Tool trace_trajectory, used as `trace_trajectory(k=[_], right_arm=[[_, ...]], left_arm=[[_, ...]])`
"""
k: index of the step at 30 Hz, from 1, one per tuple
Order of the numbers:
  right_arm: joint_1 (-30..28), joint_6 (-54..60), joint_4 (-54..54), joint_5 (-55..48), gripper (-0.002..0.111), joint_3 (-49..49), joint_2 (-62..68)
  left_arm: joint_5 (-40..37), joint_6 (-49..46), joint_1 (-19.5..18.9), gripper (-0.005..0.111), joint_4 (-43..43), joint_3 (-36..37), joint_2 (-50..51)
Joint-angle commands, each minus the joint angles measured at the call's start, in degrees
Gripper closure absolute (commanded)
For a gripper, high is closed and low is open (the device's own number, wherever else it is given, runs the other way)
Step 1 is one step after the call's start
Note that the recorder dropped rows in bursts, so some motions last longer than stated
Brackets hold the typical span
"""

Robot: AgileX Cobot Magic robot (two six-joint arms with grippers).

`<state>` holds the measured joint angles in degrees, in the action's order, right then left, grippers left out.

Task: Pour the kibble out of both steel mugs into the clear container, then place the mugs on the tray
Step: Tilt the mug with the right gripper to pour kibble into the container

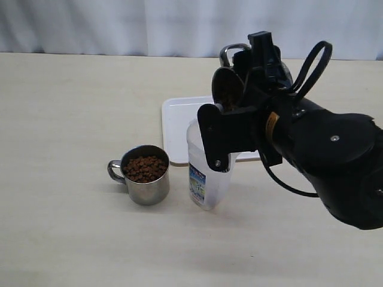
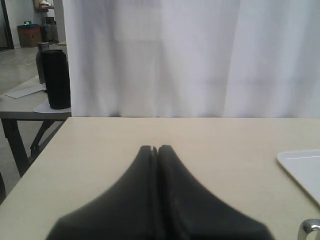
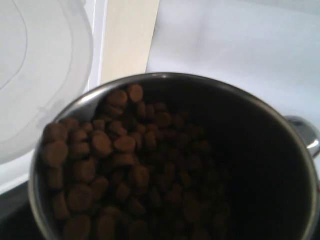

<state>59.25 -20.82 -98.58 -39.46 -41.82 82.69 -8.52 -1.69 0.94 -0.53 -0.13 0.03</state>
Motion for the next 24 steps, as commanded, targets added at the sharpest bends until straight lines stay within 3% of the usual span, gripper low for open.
trace_trajectory(k=[1, 24], right_arm=[[0.18, 0.48, -1.37, -1.31, 0.104, -1.69, -0.27], [0.18, 10.49, -1.37, 0.63, 0.104, -1.91, -0.27]], left_arm=[[0.32, 0.13, 0.46, 0.107, -0.19, 0.13, -0.03], [0.32, 0.13, 0.46, 0.107, -0.19, 0.13, -0.03]])
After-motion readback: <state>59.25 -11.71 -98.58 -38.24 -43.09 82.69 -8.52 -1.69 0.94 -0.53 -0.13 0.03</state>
